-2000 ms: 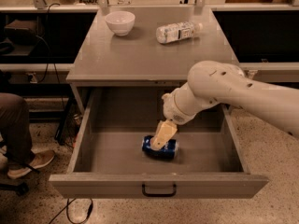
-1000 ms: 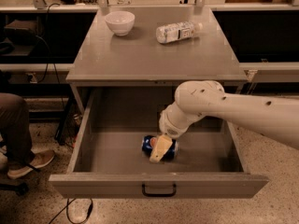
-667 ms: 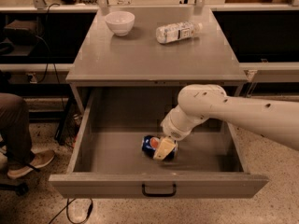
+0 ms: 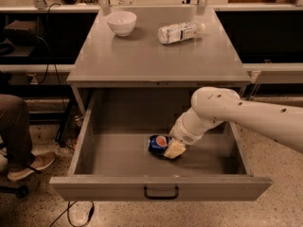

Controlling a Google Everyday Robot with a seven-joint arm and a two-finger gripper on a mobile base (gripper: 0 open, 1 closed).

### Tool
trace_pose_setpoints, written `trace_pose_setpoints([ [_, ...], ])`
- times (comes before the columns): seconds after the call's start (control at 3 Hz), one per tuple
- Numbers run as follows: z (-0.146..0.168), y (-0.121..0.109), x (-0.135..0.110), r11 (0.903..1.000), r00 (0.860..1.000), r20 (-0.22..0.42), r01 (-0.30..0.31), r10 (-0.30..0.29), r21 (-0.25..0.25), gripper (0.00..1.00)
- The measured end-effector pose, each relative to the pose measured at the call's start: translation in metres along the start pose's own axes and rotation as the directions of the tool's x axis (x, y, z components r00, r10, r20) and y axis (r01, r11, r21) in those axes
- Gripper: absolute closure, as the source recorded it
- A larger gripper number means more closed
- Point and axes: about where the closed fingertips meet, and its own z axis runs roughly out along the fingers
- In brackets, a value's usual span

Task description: Pick pepsi can from top drawer and place on counter

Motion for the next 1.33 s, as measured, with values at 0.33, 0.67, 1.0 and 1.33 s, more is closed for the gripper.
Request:
trace_pose_setpoints([
  [0.33,-0.031,0.000,-0.003,0.9999,0.997,0.074,0.016,-0.017,0.004,0.89],
  [0.67,-0.089,-0.006,-0.003,0.9986,0.980,0.195,0.033,-0.040,0.042,1.00],
  [1.0,-0.147,-0.026,0.006,0.9941,0.960,0.274,0.028,-0.056,0.105,1.00],
  [1.33,-0.165,-0.035,0.003,0.9911,0.953,0.296,0.029,-0.067,0.130,1.00],
])
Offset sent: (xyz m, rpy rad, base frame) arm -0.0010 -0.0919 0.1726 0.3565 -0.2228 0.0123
